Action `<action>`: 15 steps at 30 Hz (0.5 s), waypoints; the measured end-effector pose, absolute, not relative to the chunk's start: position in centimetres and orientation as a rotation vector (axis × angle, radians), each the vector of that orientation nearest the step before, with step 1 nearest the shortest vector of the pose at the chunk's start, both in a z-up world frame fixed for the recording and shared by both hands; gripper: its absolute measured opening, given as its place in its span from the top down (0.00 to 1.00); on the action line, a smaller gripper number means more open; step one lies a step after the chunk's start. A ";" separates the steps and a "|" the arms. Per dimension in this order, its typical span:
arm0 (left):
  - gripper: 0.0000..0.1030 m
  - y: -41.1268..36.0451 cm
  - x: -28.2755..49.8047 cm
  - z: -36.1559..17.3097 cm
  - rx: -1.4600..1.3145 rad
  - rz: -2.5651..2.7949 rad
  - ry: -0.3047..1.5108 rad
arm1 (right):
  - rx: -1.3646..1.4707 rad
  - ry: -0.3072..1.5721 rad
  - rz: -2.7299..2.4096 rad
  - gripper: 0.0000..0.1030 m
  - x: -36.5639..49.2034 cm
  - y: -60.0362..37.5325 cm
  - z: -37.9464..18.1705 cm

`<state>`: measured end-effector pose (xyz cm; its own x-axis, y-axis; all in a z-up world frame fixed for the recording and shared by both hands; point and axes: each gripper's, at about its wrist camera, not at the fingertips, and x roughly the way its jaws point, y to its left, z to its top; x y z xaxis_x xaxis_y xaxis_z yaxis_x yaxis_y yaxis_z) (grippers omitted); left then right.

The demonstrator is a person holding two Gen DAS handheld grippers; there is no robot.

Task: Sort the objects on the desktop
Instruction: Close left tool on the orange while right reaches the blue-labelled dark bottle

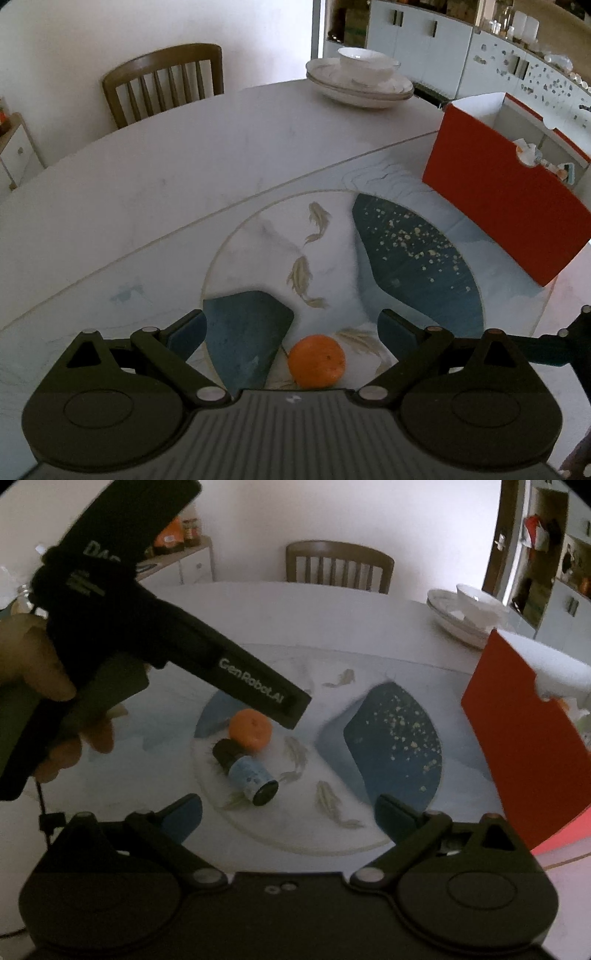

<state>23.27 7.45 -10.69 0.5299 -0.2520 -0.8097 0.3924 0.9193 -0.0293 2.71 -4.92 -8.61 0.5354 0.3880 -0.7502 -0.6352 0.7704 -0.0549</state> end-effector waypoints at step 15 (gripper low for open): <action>0.04 7.8 23.8 -12.7 0.142 -0.422 0.968 | -0.370 0.814 0.630 0.10 4.5 -2.7 -10.7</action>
